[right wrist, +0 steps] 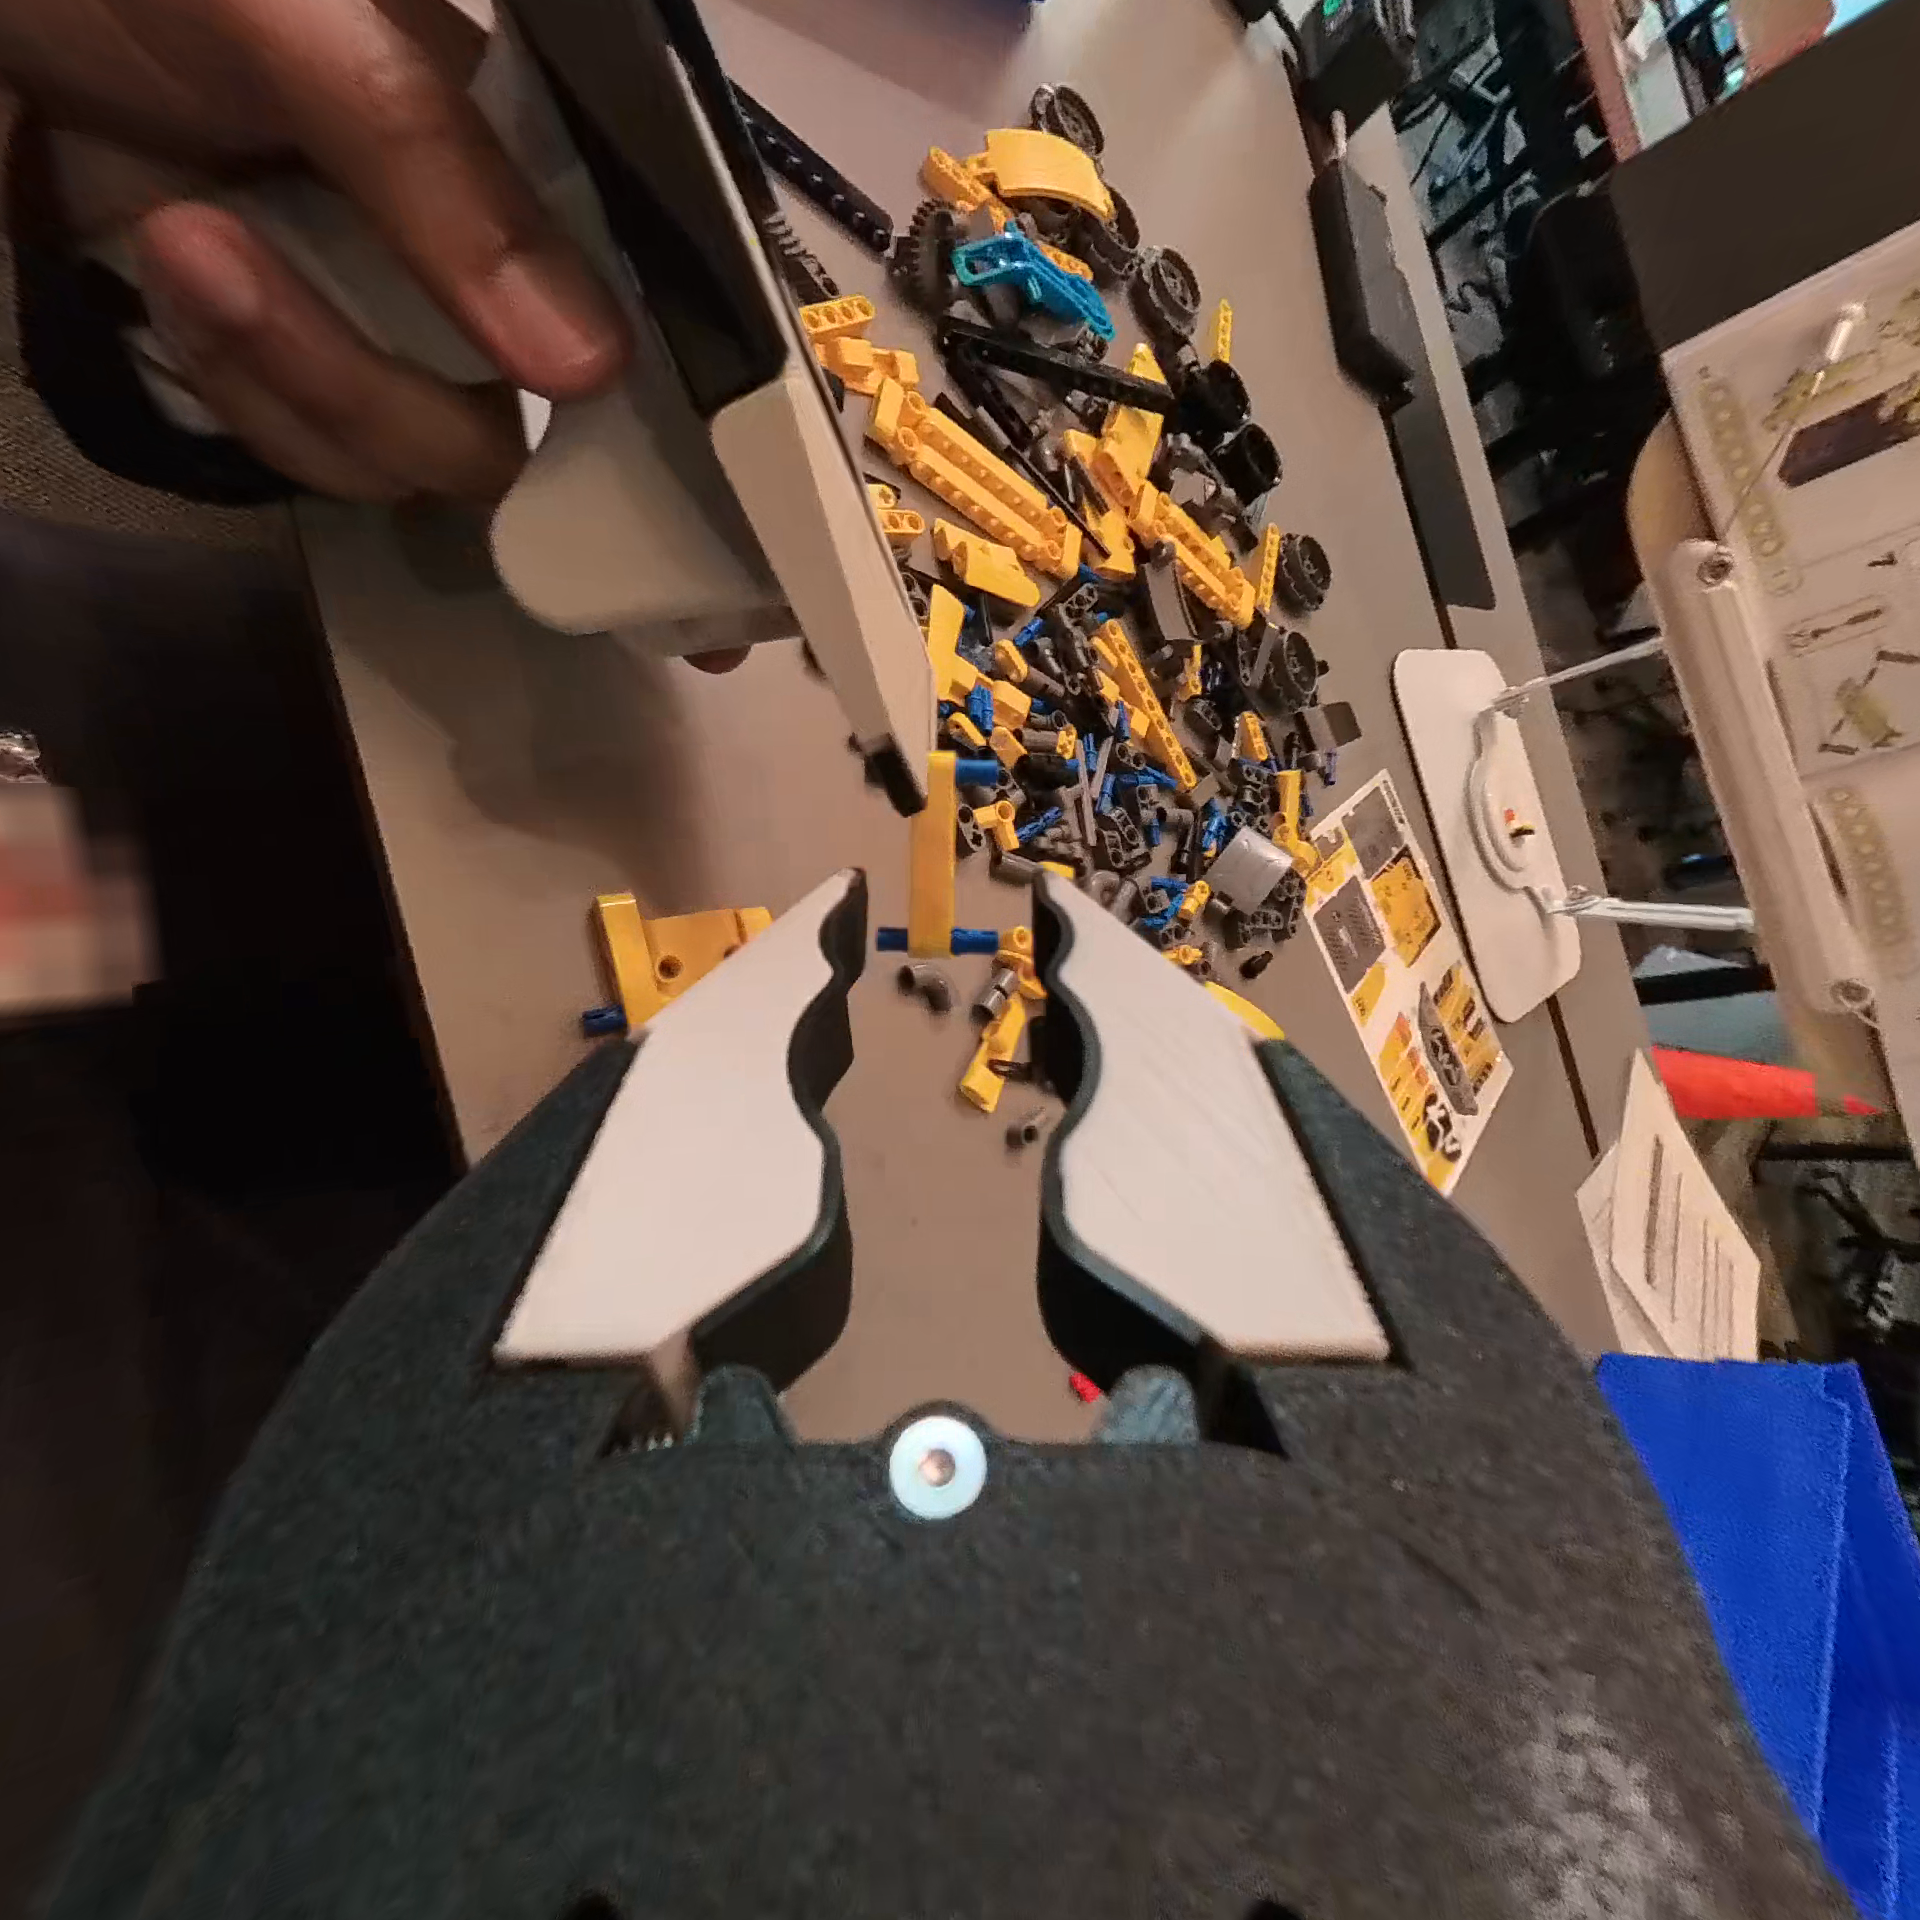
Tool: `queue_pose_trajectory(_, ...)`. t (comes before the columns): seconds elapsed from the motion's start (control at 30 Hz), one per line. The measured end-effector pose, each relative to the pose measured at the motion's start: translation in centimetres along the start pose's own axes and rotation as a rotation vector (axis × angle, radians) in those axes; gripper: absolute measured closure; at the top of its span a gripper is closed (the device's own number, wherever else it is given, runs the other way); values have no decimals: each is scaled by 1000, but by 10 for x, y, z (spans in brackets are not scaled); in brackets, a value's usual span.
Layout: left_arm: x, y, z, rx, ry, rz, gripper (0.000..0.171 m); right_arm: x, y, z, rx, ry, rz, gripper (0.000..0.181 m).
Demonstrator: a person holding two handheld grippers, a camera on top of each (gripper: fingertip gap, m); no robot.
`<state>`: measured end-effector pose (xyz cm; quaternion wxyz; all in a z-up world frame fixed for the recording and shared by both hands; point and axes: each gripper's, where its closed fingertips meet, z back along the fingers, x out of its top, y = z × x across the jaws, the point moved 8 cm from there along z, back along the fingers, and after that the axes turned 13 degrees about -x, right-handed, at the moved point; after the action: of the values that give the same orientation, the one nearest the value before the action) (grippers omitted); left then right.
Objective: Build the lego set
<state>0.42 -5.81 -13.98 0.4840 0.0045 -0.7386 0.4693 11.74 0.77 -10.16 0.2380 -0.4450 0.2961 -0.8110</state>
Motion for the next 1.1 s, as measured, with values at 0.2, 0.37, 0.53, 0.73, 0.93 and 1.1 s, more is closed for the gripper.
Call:
queue_pose_trajectory(0.2, 0, 0, 0, 2, 0, -4, 165, -2, -6, -7, -18, 12, -51, 150)
queue_pose_trajectory(0.37, 0, -1, 0, 0, 0, -7, 165, -3, -4, -7, 1, 13, -78, 161)
queue_pose_trajectory(0.53, 0, -1, -1, -7, 0, -10, 165, -5, -3, -6, 29, 11, -105, 164)
queue_pose_trajectory(0.73, -1, -2, -2, -15, 6, -18, 168, -4, -2, -3, 23, -8, -51, 174)
queue_pose_trajectory(0.93, -2, -7, -4, -27, 12, -63, 161, -5, -2, 0, 25, -30, -28, 174)
queue_pose_trajectory(1.1, -3, -10, -7, -43, 15, -92, 134, -7, 0, 3, 11, -40, 44, 174)
